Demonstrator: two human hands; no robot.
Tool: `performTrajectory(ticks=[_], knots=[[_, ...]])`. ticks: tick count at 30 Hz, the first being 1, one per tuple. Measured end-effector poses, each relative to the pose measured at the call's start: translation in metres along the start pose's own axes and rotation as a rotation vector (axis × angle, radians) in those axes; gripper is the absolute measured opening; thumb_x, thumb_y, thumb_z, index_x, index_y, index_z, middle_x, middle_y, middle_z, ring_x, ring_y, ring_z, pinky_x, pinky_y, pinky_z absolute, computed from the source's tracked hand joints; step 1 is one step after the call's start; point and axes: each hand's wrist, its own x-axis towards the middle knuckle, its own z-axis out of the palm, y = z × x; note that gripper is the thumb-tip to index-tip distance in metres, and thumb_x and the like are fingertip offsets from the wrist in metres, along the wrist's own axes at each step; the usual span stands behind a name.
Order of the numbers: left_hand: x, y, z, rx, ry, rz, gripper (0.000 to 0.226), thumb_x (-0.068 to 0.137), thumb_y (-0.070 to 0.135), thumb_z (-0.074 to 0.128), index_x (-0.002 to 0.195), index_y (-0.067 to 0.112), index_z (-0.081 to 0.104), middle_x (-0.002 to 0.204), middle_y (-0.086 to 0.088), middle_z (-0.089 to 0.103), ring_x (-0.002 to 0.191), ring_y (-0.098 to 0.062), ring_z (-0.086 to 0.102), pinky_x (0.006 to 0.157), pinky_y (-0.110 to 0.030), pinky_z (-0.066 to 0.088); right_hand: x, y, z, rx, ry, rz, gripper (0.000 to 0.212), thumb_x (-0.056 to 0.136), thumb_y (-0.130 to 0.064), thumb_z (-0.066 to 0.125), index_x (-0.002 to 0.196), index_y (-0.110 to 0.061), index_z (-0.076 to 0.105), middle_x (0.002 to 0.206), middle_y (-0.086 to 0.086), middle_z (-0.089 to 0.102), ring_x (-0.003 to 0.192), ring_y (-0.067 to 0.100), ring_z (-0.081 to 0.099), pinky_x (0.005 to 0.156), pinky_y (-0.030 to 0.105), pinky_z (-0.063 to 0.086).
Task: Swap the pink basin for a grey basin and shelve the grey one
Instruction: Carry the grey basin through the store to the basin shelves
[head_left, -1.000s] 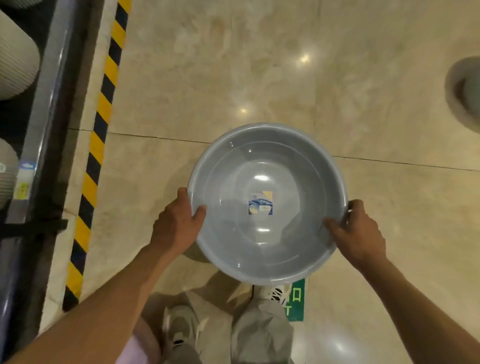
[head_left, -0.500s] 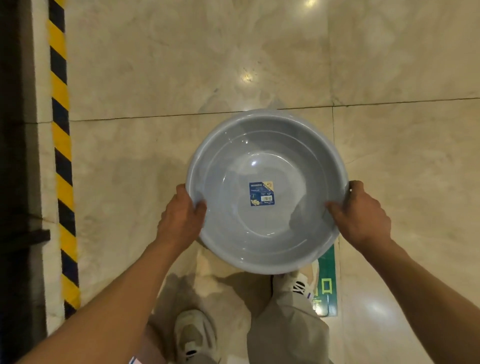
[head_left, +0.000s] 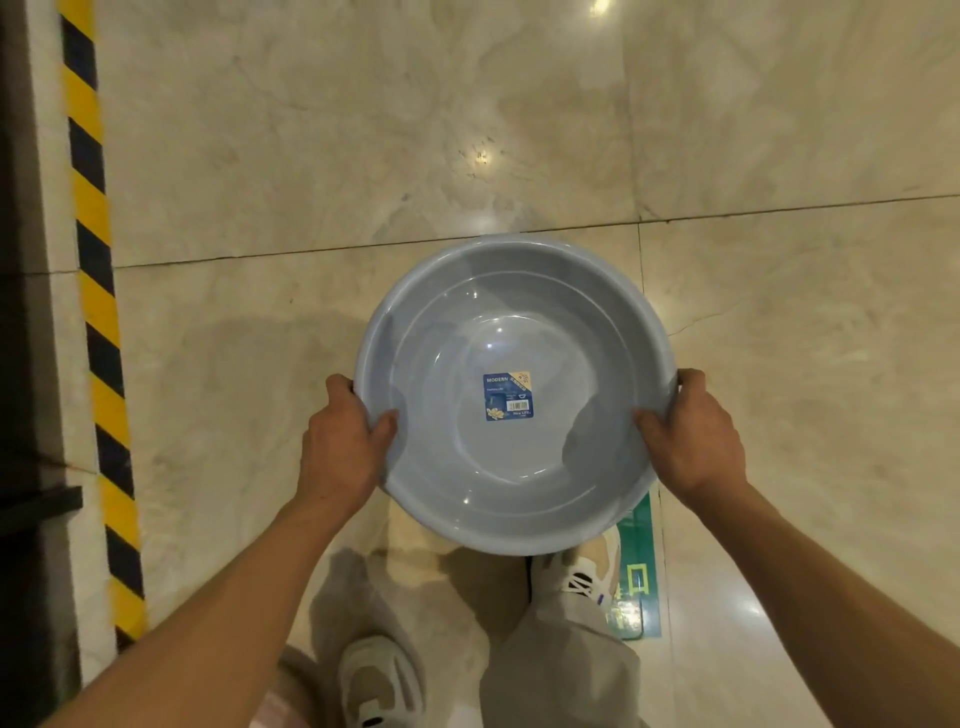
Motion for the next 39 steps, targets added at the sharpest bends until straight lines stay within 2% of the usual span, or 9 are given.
performTrajectory(ticks=[4,8,14,18,21,24,29,34,39], knots=[[-0.016,0.025,-0.028,-0.028,0.014,0.044,0.034,0.093,0.03,0.068,0.104,0.017,0.038,0.079,0.007,0.055,0.063,-0.004,0.052,0.048,-0.021,0.033,-0.019,-0.009,-0.04,0.061,0.02,-0.027,0.047,0.093,-0.025,0.063,0.13,-0.002,0.043,0.105,0.018,0.064,0.075,0.03,0.051,0.062,0.034,0.04],[-0.032,0.073,-0.077,-0.079,0.047,0.131,0.036,0.093,0.035,0.068,0.11,0.015,0.043,0.081,0.002,0.06,0.066,-0.004,0.056,0.05,-0.018,0.036,-0.044,-0.026,-0.108,0.157,0.064,-0.072,0.056,0.092,-0.03,0.061,0.138,-0.003,0.043,0.114,0.02,0.066,0.087,0.035,0.058,0.07,0.04,0.048],[-0.069,0.191,-0.185,-0.198,0.107,0.252,0.031,0.094,0.038,0.067,0.114,0.023,0.049,0.08,0.01,0.065,0.064,-0.001,0.063,0.046,-0.008,0.042,-0.1,-0.07,-0.262,0.396,0.242,-0.121,0.065,0.081,-0.037,0.053,0.141,-0.011,0.049,0.106,0.002,0.061,0.086,0.023,0.055,0.074,0.034,0.045],[-0.125,0.292,-0.281,-0.324,0.197,0.351,0.026,0.091,0.032,0.07,0.11,0.028,0.053,0.078,0.009,0.066,0.067,0.009,0.065,0.046,-0.007,0.044,-0.155,-0.101,-0.39,0.579,0.328,-0.091,0.063,0.077,-0.035,0.054,0.139,-0.021,0.054,0.104,-0.003,0.063,0.082,0.021,0.061,0.065,0.024,0.045],[-0.18,0.368,-0.358,-0.436,0.225,0.368,0.025,0.088,0.033,0.072,0.108,0.033,0.056,0.085,0.009,0.068,0.069,0.005,0.066,0.05,-0.014,0.049,-0.206,-0.118,-0.491,0.714,0.402,-0.11,0.058,0.072,-0.029,0.057,0.13,-0.03,0.061,0.099,-0.01,0.07,0.083,0.013,0.066,0.069,0.034,0.055],[-0.239,0.434,-0.427,-0.517,0.271,0.429,0.026,0.086,0.032,0.073,0.107,0.032,0.059,0.084,0.006,0.07,0.069,-0.003,0.07,0.056,-0.028,0.053,-0.258,-0.129,-0.583,0.828,0.457,-0.137,0.055,0.073,-0.023,0.06,0.126,-0.035,0.064,0.099,-0.012,0.072,0.086,0.02,0.069,0.075,0.048,0.059],[-0.332,0.526,-0.515,-0.648,0.28,0.521,0.022,0.087,0.032,0.074,0.105,0.032,0.063,0.08,0.004,0.073,0.068,-0.015,0.074,0.053,-0.031,0.057,-0.342,-0.133,-0.703,0.955,0.524,-0.19,0.046,0.081,-0.01,0.064,0.105,-0.049,0.068,0.095,-0.016,0.074,0.087,0.018,0.072,0.073,0.048,0.062],[-0.394,0.577,-0.556,-0.828,0.177,0.596,0.034,0.071,0.049,0.077,0.101,0.037,0.067,0.092,-0.001,0.078,0.078,-0.026,0.077,0.065,-0.046,0.06,-0.4,-0.12,-0.777,1.092,0.588,-0.224,0.043,0.082,-0.011,0.066,0.111,-0.042,0.071,0.097,-0.007,0.077,0.08,0.026,0.076,0.064,0.05,0.063],[-0.401,0.619,-0.568,-0.893,0.116,0.651,0.03,0.066,0.046,0.08,0.093,0.037,0.069,0.09,-0.003,0.079,0.073,-0.025,0.076,0.062,-0.042,0.059,-0.416,-0.112,-0.81,1.158,0.62,-0.21,0.046,0.083,-0.011,0.066,0.11,-0.048,0.072,0.099,-0.008,0.078,0.082,0.029,0.076,0.064,0.051,0.063]])
